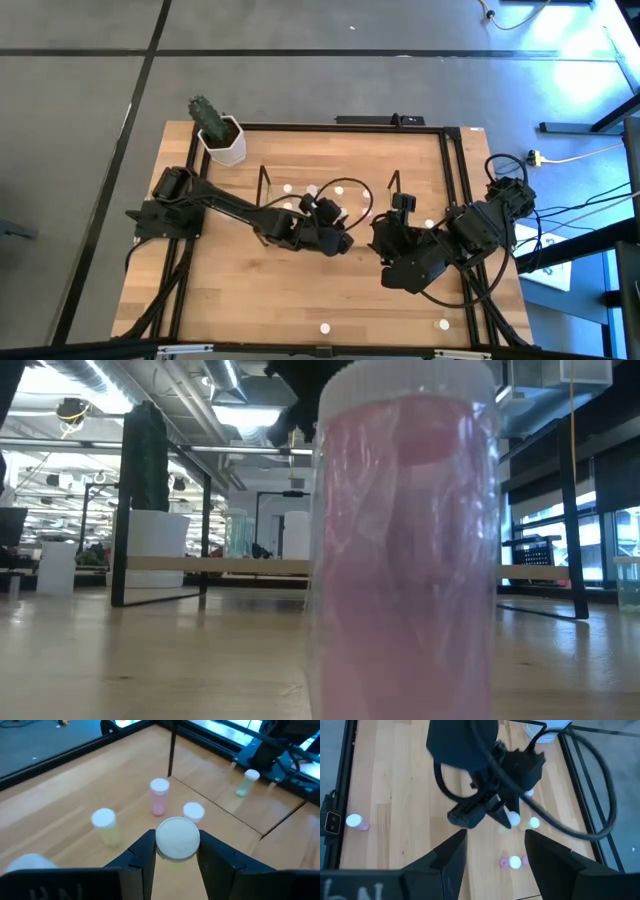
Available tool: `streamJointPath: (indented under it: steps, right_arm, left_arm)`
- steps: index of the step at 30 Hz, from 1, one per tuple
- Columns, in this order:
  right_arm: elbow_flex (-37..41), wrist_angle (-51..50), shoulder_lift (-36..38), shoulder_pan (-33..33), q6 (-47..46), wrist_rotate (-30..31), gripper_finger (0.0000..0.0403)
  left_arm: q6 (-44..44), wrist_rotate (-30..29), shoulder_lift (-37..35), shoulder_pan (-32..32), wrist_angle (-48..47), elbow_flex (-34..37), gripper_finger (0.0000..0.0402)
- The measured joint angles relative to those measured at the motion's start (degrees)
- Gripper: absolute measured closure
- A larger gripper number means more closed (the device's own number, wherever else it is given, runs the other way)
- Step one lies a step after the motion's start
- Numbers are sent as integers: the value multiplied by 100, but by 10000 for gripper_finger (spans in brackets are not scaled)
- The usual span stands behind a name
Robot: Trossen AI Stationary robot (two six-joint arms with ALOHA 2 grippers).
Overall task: Pick and place medicine bottles onto shelf by color
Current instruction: Put the left yellow pill bottle aligned with the other yellow pill bottle on the shelf
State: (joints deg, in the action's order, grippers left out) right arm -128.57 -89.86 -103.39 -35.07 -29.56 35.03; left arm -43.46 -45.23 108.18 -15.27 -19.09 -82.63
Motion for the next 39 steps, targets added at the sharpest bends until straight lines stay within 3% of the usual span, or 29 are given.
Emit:
streamJointPath:
  steps: [10, 39]
  right_arm:
    - [0, 15, 0, 0, 0, -11, 202]
    - [0, 265, 0, 0, 2, -39, 202]
  left_arm:
    - [47, -26, 371, 15, -188, 14, 285]
    - [45, -11, 481, 157, -357, 7, 285]
